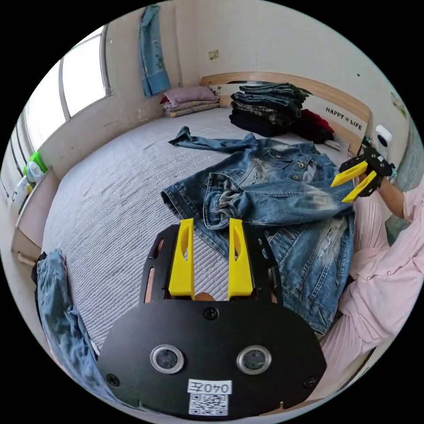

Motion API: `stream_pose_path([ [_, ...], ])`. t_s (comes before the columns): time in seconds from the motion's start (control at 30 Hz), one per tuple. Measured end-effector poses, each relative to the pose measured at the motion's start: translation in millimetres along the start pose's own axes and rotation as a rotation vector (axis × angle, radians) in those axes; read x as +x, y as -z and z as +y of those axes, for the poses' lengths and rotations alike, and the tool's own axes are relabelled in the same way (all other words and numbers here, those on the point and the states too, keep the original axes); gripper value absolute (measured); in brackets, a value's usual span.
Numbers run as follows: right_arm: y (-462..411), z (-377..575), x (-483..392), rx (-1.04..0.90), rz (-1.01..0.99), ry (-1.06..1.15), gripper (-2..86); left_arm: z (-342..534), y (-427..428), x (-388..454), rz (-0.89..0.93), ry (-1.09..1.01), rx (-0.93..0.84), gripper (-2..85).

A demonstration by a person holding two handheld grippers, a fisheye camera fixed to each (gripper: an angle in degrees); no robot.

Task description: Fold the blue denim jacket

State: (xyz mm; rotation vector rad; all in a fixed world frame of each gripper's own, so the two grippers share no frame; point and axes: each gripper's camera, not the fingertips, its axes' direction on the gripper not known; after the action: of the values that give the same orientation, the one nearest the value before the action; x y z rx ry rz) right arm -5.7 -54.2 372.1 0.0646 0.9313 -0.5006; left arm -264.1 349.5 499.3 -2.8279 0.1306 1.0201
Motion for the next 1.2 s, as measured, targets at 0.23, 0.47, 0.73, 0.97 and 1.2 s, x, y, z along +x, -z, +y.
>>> stream_pose_path([
  [0.23,-53.2,-10.9,-41.2,-0.135,0.103,0.036,9.6,-47.8,-58.4,54.4,-0.043,-0.242,-0.066,6.7],
  [0.47,-70.9,-30.8,-61.3,-0.204,0.223,0.145,-0.6,-148.7,-53.1,36.6,0.033,-0.38,-0.165,-1.1],
  [0.73,-117.9,-46.6,-81.1,-0.232,0.208,0.045,1.0,-159.3,-158.8,-50.9,0.003,0.032,-0.904,-1.3],
  [0.97,-36.9,-12.7,-54.3,-0.085,0.307,-0.19,-0.8,-161.8,-72.4,6.6,-0.183,0.065,-0.379,-1.0],
  [1.2,-88.9,35.9,0.8,-0.389,0.373,-0.39,-1.0,-144.8,-161.6,86.3,-0.273,-0.071,-0.479,-0.9],
])
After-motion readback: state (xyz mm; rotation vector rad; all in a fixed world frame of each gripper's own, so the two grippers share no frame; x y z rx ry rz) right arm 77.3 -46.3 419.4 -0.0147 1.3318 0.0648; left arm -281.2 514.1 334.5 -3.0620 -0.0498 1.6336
